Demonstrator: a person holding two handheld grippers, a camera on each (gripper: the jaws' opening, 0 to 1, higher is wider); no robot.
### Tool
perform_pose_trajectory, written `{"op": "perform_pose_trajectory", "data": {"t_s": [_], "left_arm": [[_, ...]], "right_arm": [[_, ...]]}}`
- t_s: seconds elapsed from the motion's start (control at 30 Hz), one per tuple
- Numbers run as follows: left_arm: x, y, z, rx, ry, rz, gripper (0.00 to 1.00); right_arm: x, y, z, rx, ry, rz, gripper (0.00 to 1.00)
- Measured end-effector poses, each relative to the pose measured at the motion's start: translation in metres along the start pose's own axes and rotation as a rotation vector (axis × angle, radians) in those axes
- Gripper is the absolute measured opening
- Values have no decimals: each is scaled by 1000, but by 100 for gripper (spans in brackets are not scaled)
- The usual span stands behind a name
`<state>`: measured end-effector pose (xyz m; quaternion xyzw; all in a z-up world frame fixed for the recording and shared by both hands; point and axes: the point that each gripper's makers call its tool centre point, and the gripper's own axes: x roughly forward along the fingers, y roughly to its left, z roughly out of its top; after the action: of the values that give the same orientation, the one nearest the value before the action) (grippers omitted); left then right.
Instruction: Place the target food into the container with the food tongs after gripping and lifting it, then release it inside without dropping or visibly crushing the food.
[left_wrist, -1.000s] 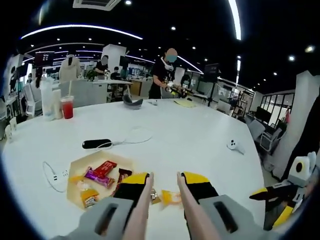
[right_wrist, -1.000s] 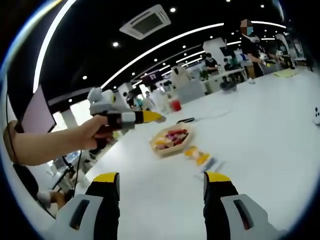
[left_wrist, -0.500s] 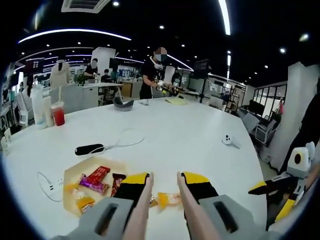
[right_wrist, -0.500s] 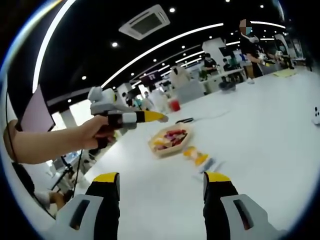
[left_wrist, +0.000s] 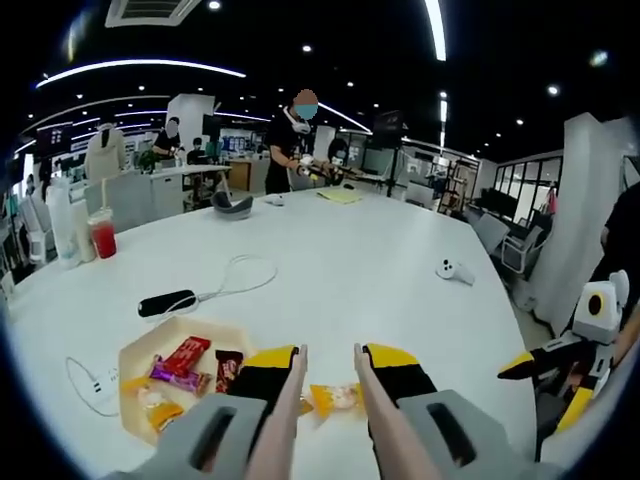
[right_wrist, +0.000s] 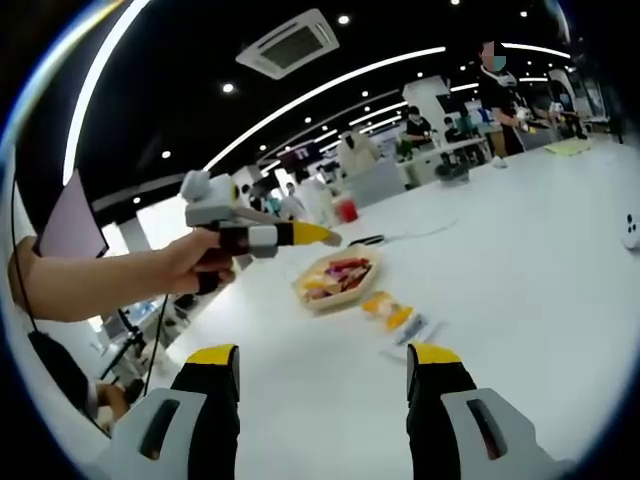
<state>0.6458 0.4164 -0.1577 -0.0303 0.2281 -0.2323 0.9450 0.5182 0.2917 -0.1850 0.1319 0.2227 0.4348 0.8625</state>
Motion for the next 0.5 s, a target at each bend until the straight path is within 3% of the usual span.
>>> {"op": "perform_pose_trajectory", "data": {"t_s": [0.5], "left_arm": [[8, -3, -4, 13, 21, -26, 24]], "right_arm": [[0, -4, -3, 12, 1, -11, 68]]}}
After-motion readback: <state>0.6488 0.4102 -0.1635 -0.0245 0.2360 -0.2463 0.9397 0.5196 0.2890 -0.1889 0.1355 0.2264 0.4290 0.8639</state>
